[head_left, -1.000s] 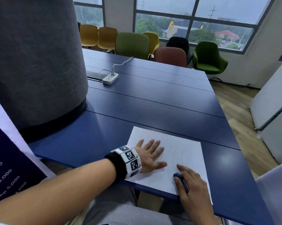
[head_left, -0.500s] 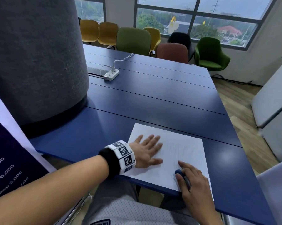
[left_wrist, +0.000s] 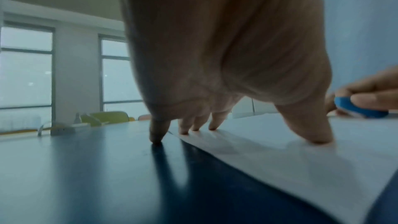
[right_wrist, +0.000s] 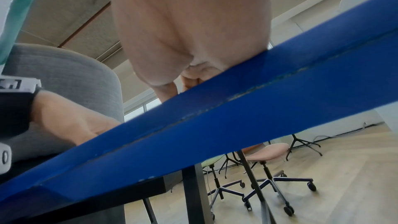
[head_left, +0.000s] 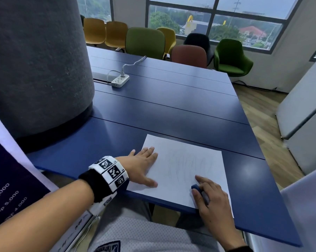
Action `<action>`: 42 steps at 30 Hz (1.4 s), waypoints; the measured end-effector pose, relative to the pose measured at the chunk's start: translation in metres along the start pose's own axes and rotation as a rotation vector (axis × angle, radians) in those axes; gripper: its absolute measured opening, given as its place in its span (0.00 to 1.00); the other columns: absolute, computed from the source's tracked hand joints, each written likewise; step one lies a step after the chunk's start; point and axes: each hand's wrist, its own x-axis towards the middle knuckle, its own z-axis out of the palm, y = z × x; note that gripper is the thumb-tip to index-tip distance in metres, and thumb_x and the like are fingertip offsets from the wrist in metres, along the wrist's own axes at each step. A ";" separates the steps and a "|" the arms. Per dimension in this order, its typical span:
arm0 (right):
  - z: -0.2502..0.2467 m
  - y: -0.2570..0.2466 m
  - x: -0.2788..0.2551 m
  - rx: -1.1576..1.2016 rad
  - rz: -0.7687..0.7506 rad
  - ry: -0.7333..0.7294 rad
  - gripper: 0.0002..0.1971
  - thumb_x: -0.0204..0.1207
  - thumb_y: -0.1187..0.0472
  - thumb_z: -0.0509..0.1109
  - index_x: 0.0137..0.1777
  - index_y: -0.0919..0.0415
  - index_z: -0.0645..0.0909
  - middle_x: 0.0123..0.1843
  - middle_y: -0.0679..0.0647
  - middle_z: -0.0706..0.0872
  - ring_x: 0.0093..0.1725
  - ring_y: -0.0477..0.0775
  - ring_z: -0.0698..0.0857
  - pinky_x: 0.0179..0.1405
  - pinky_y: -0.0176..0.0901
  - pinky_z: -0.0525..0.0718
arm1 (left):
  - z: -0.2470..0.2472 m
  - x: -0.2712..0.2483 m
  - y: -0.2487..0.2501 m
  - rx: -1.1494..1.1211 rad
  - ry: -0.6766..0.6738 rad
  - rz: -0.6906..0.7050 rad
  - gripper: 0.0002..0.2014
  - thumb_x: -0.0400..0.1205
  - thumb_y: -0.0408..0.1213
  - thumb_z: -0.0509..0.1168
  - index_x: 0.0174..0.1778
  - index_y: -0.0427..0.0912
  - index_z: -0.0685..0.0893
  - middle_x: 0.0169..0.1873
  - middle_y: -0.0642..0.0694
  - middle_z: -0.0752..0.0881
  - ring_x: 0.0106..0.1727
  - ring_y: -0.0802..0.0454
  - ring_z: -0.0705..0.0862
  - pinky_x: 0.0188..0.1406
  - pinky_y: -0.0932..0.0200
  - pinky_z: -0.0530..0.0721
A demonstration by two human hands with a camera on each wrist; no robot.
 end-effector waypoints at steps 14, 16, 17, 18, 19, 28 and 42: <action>-0.050 -0.066 0.120 -0.085 -0.134 -0.324 0.05 0.74 0.63 0.75 0.40 0.63 0.88 0.29 0.41 0.84 0.25 0.39 0.82 0.25 0.28 0.76 | -0.016 0.007 0.005 0.086 0.017 -0.040 0.65 0.62 0.65 0.79 0.87 0.47 0.47 0.86 0.49 0.47 0.86 0.44 0.45 0.80 0.28 0.49; -0.036 -0.064 0.142 -0.224 -0.176 -0.379 0.07 0.77 0.63 0.72 0.43 0.67 0.88 0.31 0.44 0.83 0.30 0.43 0.82 0.30 0.32 0.74 | -0.018 0.009 0.007 0.100 0.002 -0.052 0.64 0.63 0.64 0.79 0.87 0.46 0.48 0.87 0.49 0.47 0.86 0.43 0.45 0.80 0.28 0.50; -0.029 -0.063 0.151 -0.269 -0.196 -0.402 0.08 0.78 0.63 0.71 0.44 0.68 0.87 0.35 0.49 0.85 0.34 0.49 0.83 0.34 0.36 0.75 | -0.019 0.009 0.008 0.110 0.008 -0.054 0.63 0.63 0.64 0.79 0.86 0.46 0.50 0.86 0.48 0.50 0.85 0.42 0.48 0.80 0.28 0.52; -0.023 -0.063 0.158 -0.296 -0.213 -0.418 0.08 0.78 0.61 0.70 0.45 0.67 0.87 0.39 0.54 0.87 0.38 0.53 0.83 0.37 0.39 0.76 | -0.020 0.011 0.009 0.128 0.020 -0.052 0.61 0.63 0.64 0.79 0.86 0.45 0.54 0.85 0.46 0.54 0.84 0.42 0.52 0.79 0.28 0.55; -0.019 -0.063 0.164 -0.310 -0.227 -0.427 0.09 0.78 0.60 0.71 0.45 0.66 0.87 0.41 0.57 0.87 0.40 0.55 0.83 0.38 0.40 0.76 | -0.020 0.012 0.010 0.153 0.035 -0.051 0.60 0.62 0.64 0.79 0.84 0.44 0.57 0.84 0.45 0.57 0.83 0.42 0.56 0.78 0.28 0.58; -0.008 -0.062 0.184 -0.396 -0.375 -0.503 0.12 0.78 0.50 0.69 0.37 0.54 0.74 0.35 0.51 0.81 0.35 0.56 0.78 0.34 0.43 0.75 | -0.016 0.023 0.009 0.261 0.060 -0.090 0.66 0.58 0.71 0.77 0.85 0.42 0.53 0.83 0.44 0.58 0.81 0.39 0.59 0.73 0.16 0.44; -0.011 -0.063 0.191 -0.368 -0.397 -0.609 0.11 0.75 0.53 0.71 0.37 0.55 0.75 0.35 0.52 0.81 0.34 0.53 0.76 0.35 0.44 0.75 | -0.018 0.024 0.017 0.319 0.026 -0.146 0.66 0.60 0.70 0.76 0.86 0.41 0.49 0.85 0.42 0.53 0.82 0.37 0.57 0.68 0.12 0.49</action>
